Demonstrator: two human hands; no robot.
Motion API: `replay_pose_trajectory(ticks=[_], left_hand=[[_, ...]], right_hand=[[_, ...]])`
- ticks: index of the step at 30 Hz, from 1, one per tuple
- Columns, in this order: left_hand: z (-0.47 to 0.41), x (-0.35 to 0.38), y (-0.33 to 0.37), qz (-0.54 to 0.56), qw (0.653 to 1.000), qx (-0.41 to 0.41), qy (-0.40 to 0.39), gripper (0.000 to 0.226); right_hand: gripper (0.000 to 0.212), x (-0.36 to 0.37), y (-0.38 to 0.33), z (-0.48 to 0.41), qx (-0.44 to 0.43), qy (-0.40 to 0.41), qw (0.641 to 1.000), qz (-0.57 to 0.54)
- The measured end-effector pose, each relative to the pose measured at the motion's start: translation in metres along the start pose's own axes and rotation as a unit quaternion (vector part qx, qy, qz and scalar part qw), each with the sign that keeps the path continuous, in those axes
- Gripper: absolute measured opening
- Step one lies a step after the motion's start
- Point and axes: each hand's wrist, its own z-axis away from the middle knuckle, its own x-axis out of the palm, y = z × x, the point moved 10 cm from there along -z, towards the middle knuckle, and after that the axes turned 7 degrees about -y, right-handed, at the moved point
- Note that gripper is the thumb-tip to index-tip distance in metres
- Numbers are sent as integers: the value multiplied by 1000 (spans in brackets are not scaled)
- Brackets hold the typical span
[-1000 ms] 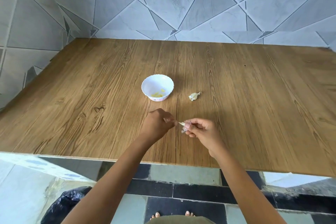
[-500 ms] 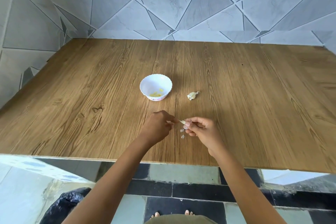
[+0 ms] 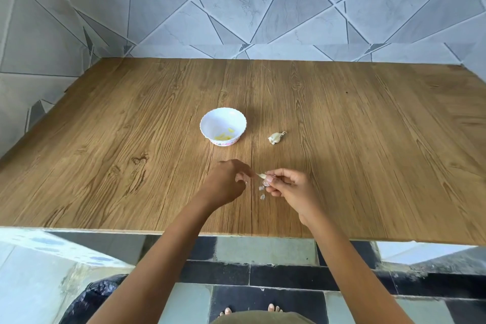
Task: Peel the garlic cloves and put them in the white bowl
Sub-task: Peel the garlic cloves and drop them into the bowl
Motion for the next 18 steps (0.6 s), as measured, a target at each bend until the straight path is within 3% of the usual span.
replay_pose_trajectory(ticks=[5,10,14,18], left_hand=[[2,-18,-1,103,991,-19,83,6],[-1,9,-12,328,942,-65,-26,5],[1,19,-10,378,921,-84,-47,9],[3,29,-13,463,877,-109,-71,17]], right_hand=[[10,3,1,-1,13,-6,999,-29],[8,9,-1,-1,-1,-17,998,-60],[7,4,-16,-4,-104,29,990,95],[11,12,-47,11,-283,110,907,292]])
